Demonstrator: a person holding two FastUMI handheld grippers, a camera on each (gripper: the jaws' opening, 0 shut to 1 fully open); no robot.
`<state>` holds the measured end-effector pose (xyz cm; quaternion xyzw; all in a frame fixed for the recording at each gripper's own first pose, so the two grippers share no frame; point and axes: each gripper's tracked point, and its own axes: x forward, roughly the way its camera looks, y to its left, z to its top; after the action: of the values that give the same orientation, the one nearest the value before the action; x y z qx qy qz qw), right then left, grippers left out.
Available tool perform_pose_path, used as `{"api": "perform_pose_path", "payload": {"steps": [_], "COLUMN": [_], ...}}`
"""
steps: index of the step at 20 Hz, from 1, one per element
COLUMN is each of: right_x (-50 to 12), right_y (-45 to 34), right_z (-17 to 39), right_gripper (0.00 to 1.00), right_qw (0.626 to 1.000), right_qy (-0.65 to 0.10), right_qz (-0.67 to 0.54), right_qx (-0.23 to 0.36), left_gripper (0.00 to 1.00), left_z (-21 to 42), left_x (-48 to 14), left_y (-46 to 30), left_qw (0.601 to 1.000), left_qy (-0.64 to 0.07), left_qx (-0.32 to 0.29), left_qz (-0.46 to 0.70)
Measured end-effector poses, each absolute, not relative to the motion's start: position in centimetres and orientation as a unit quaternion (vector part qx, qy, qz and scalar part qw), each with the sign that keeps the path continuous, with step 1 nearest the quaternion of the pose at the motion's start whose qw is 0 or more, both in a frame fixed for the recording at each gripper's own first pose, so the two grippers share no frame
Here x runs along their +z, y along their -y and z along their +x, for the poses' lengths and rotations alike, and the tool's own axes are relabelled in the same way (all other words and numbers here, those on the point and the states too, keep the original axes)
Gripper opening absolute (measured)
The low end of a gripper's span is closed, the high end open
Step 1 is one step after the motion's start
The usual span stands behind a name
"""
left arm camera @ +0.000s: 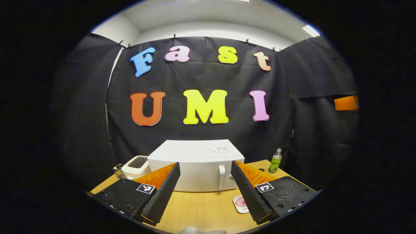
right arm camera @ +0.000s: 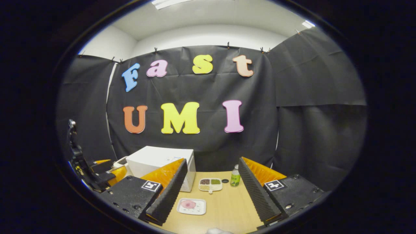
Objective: Open the microwave oven with the left hand, put the food in, and close the microwave oven.
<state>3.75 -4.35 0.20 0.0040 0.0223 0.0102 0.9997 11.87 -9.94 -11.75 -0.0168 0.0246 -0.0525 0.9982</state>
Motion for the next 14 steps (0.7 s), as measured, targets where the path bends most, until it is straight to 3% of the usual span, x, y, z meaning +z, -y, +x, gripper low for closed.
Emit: {"api": "perform_pose_path", "payload": {"steps": [1, 2, 3, 4, 8, 9, 10, 11, 12, 13, 14], "right_x": [0.2, -0.1, -0.2, -0.8, -2.2, -2.5, -3.0, -3.4, -3.8, -3.9, -4.2], "right_y": [4.8, 5.4, 5.8, 6.1, 7.3, 7.6, 7.8, 8.2, 8.8, 9.1, 9.2], "right_z": [3.8, 3.8, 3.8, 3.7, 3.1, 3.0, 2.8, 2.8, 2.8, 2.8, 2.8], "right_gripper": [1.00, 0.92, 1.00, 0.92, 0.92, 1.00, 0.92, 1.00, 1.00, 0.92, 0.92], "right_qw": [1.000, 1.000, 0.999, 0.999, 0.998, 0.998, 0.997, 0.997, 0.996, 0.996, 0.995], "right_qy": [-0.026, -0.029, -0.034, -0.041, -0.057, -0.062, -0.068, -0.073, -0.078, -0.080, -0.083], "right_qz": [0.001, -0.003, -0.009, -0.011, -0.017, -0.016, -0.018, -0.024, -0.030, -0.032, -0.030], "right_qx": [0.007, 0.003, -0.001, -0.004, -0.018, -0.022, -0.022, -0.027, -0.033, -0.035, -0.037], "left_gripper": [0.96, 0.96, 0.96, 0.97, 0.96, 0.87, 0.83, 0.80, 0.83, 0.82, 0.64], "left_z": [13.0, 14.5, 16.0, 17.5, 24.2, 25.6, 26.9, 28.1, 29.1, 29.9, 30.3], "left_x": [-13.2, -14.4, -15.7, -16.8, -21.6, -22.9, -23.9, -24.5, -25.8, -27.1, -27.7], "left_y": [11.0, 12.0, 13.0, 13.8, 16.4, 16.4, 16.3, 16.2, 16.1, 16.8, 17.9], "left_qw": [0.997, 0.997, 0.997, 0.996, 0.996, 0.996, 0.997, 0.998, 0.997, 0.995, 0.994], "left_qy": [-0.031, -0.034, -0.037, -0.039, -0.044, -0.052, -0.054, -0.054, -0.069, -0.086, -0.089], "left_qx": [-0.057, -0.060, -0.061, -0.062, -0.061, -0.055, -0.047, -0.035, -0.028, -0.041, -0.063], "left_qz": [-0.029, -0.037, -0.043, -0.044, -0.038, -0.036, -0.034, -0.028, -0.022, -0.024, -0.029]}}
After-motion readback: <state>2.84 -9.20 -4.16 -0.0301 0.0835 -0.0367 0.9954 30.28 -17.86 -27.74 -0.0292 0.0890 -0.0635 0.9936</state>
